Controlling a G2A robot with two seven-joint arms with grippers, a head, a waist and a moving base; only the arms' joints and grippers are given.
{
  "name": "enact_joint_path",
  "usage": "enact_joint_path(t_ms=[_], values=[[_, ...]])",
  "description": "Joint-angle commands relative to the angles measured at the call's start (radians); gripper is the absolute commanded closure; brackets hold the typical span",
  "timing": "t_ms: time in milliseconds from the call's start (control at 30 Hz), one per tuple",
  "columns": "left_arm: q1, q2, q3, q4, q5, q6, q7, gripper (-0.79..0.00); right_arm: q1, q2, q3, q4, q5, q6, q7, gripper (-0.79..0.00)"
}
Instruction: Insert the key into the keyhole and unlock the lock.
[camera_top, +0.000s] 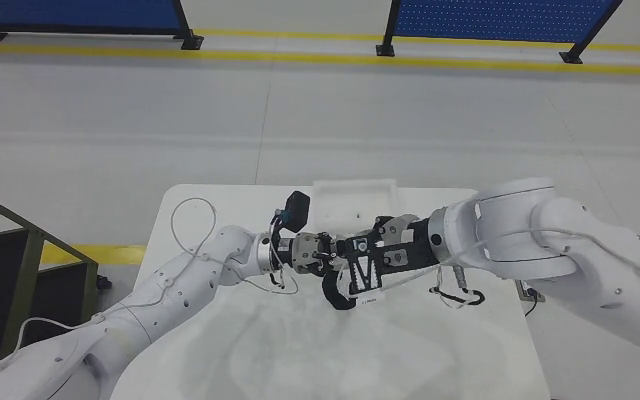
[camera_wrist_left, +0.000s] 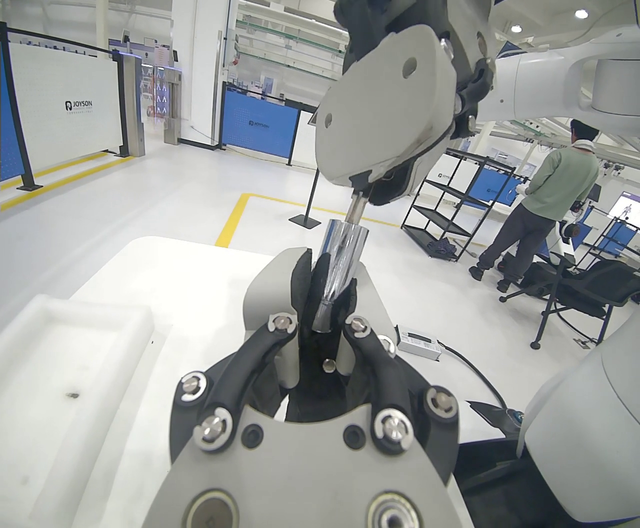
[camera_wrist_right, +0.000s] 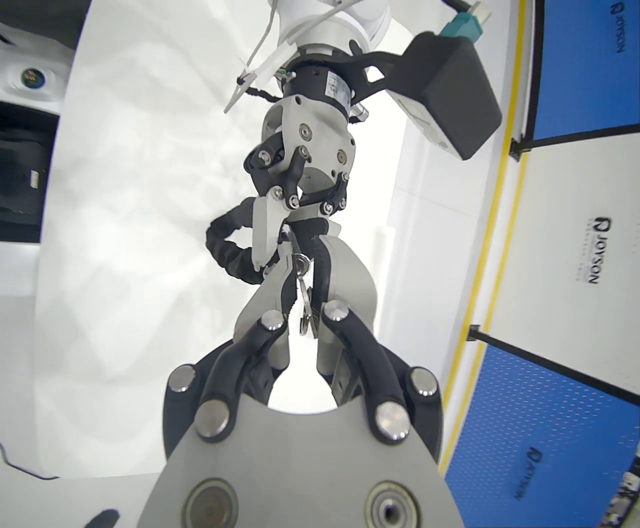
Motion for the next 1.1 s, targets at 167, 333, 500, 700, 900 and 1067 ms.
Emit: enact_joint_path(t_ms=[167, 333, 500, 700, 900, 1067], values=[[-0.003, -0.003, 0.0, 0.004, 0.022, 0.0, 0.01, 0.0, 0.01, -0.012, -0.004, 0.009, 0.153, 0.169, 0.105, 0.0], [-0.007, -0.005, 0.0, 0.013, 0.049, 0.0, 0.032, 0.0, 0.02, -0.022, 0.004, 0.026, 0.242, 0.295, 0.147, 0.0], [-0.006, -0.008, 0.0, 0.015, 0.078, 0.0, 0.054, 0.0, 0.013, -0.029, 0.014, 0.025, 0.294, 0.383, 0.151, 0.0], [-0.008, -0.009, 0.0, 0.033, 0.11, 0.0, 0.07, 0.0, 0.004, -0.04, 0.013, 0.025, 0.315, 0.386, 0.147, -0.785], [-0.019, -0.005, 0.0, 0.096, 0.17, 0.0, 0.029, 0.0, -0.005, -0.042, 0.031, 0.032, 0.325, 0.384, 0.149, -0.785], [-0.042, 0.003, 0.0, 0.169, 0.256, 0.0, -0.069, 0.0, -0.023, -0.038, 0.054, 0.042, 0.333, 0.387, 0.155, -0.785]])
